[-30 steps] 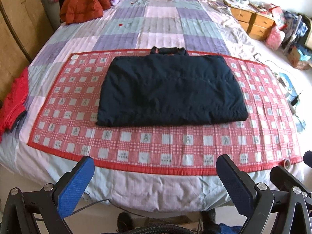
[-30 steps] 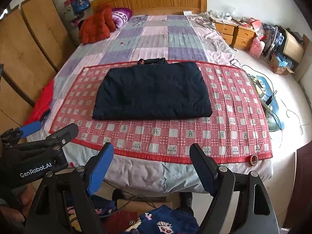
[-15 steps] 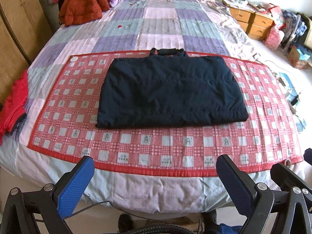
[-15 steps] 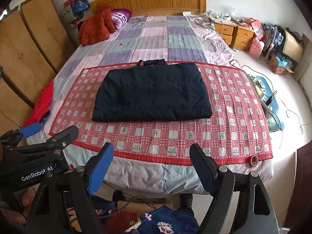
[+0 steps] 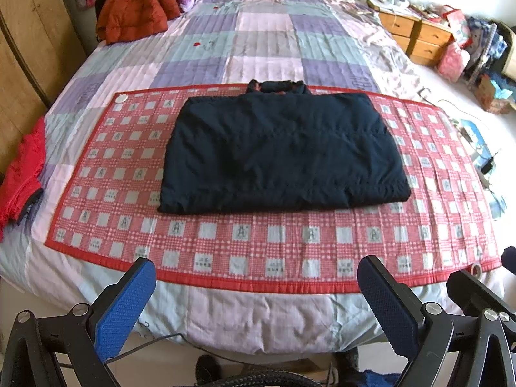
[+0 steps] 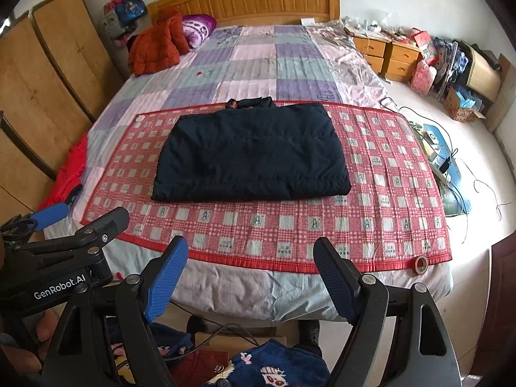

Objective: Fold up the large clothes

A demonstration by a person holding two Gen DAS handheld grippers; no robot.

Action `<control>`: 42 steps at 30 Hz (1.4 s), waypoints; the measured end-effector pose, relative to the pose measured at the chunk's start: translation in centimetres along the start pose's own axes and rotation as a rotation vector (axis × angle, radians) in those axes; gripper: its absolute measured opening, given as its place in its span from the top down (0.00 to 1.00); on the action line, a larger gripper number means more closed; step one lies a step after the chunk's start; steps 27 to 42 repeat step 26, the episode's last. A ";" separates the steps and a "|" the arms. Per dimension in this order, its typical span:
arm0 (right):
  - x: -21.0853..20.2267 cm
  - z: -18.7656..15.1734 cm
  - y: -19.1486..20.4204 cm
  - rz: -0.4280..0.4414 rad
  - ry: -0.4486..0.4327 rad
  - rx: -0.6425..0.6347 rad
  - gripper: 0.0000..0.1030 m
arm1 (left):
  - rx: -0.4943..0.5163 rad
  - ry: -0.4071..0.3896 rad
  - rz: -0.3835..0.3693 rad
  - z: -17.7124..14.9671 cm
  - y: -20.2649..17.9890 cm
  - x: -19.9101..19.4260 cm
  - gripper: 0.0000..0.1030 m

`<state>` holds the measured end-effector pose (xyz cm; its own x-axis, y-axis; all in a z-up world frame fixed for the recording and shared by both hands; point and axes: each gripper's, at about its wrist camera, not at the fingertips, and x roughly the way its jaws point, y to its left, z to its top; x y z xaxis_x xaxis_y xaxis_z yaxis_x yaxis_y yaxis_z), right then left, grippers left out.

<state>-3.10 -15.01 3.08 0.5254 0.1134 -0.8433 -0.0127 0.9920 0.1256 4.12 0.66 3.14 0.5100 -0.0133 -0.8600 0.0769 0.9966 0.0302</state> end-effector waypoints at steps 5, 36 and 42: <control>-0.1 0.0 -0.1 0.001 0.000 -0.001 0.19 | 0.001 -0.001 0.001 0.0 0.0 0.0 0.00; 0.5 0.1 0.6 -0.001 0.006 0.007 0.19 | 0.013 -0.006 -0.034 0.4 0.0 0.4 0.00; 0.5 0.1 0.6 -0.001 0.006 0.007 0.19 | 0.013 -0.006 -0.034 0.4 0.0 0.4 0.00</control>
